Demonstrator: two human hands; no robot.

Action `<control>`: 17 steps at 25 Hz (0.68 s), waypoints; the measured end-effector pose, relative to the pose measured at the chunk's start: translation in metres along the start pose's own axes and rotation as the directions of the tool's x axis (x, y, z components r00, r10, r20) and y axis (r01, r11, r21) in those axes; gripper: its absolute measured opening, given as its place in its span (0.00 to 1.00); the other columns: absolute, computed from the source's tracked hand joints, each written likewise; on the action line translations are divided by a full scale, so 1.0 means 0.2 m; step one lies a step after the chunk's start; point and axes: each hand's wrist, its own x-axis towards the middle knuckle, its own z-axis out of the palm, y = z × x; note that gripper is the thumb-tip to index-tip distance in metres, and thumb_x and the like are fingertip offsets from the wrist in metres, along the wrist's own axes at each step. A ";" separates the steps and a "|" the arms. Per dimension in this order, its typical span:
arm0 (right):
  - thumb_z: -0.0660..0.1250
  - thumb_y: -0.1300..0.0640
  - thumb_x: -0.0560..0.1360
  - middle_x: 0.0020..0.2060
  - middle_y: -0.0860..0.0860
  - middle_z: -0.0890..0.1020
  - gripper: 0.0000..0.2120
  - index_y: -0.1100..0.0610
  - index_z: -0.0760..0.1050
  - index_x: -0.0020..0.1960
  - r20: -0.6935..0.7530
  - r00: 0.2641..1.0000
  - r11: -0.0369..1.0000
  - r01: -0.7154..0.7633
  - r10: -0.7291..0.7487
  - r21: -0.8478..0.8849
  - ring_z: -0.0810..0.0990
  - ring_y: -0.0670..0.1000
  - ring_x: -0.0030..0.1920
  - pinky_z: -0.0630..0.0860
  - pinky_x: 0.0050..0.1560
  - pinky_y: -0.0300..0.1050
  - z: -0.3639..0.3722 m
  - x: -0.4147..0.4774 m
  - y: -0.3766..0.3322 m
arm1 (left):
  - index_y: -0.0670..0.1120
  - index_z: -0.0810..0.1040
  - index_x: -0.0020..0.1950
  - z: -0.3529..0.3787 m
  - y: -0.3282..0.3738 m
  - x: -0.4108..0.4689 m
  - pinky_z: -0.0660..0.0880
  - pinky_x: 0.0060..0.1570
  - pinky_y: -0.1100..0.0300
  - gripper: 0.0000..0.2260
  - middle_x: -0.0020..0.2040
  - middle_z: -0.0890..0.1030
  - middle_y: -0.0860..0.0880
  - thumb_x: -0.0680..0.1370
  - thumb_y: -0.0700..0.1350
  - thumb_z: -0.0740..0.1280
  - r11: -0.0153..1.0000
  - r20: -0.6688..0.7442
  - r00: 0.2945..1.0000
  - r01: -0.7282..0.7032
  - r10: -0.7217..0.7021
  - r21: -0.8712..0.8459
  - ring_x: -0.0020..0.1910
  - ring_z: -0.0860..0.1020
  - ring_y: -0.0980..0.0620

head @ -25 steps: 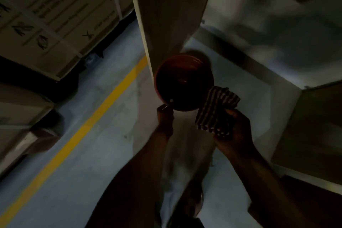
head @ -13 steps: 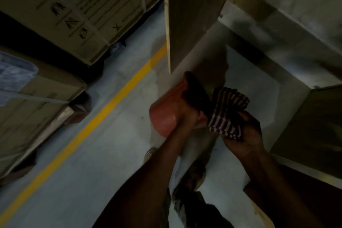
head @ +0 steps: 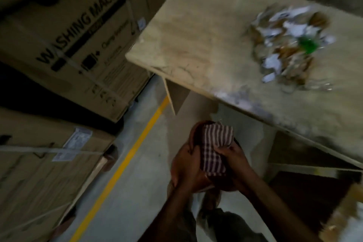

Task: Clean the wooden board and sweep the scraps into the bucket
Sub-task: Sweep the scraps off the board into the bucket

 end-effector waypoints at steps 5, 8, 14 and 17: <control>0.68 0.66 0.79 0.55 0.36 0.82 0.22 0.40 0.75 0.61 0.309 0.838 0.865 0.494 -0.449 -0.083 0.81 0.33 0.54 0.76 0.60 0.34 -0.30 -0.11 -0.48 | 0.39 0.74 0.34 0.02 0.18 0.01 0.71 0.38 0.49 0.19 0.34 0.78 0.41 0.72 0.55 0.68 0.974 0.049 0.997 0.076 -0.067 -0.214 0.39 0.79 0.40; 0.64 0.71 0.78 0.53 0.42 0.83 0.23 0.44 0.76 0.58 0.307 0.815 0.824 0.550 -0.492 -0.138 0.82 0.39 0.54 0.75 0.51 0.28 -0.50 0.00 -0.68 | 0.43 0.71 0.29 0.11 0.30 -0.02 0.72 0.36 0.49 0.15 0.30 0.75 0.44 0.65 0.54 0.67 0.965 0.025 0.994 0.109 -0.106 -0.238 0.33 0.75 0.45; 0.61 0.58 0.73 0.63 0.50 0.82 0.23 0.48 0.80 0.65 0.438 0.674 0.588 0.736 -0.595 -0.336 0.80 0.55 0.64 0.77 0.64 0.52 -0.68 0.44 -0.98 | 0.42 0.74 0.29 0.34 0.48 -0.06 0.76 0.31 0.45 0.10 0.27 0.76 0.40 0.62 0.48 0.67 0.936 -0.113 0.964 0.200 -0.241 -0.289 0.30 0.77 0.40; 0.58 0.61 0.71 0.64 0.54 0.81 0.25 0.52 0.81 0.65 0.508 0.450 0.300 0.887 -0.735 -0.351 0.81 0.59 0.61 0.81 0.57 0.53 -0.60 0.56 -1.24 | 0.37 0.75 0.33 0.40 0.54 -0.11 0.75 0.32 0.44 0.13 0.31 0.76 0.36 0.64 0.49 0.66 0.930 -0.188 0.943 0.210 -0.273 -0.301 0.31 0.77 0.37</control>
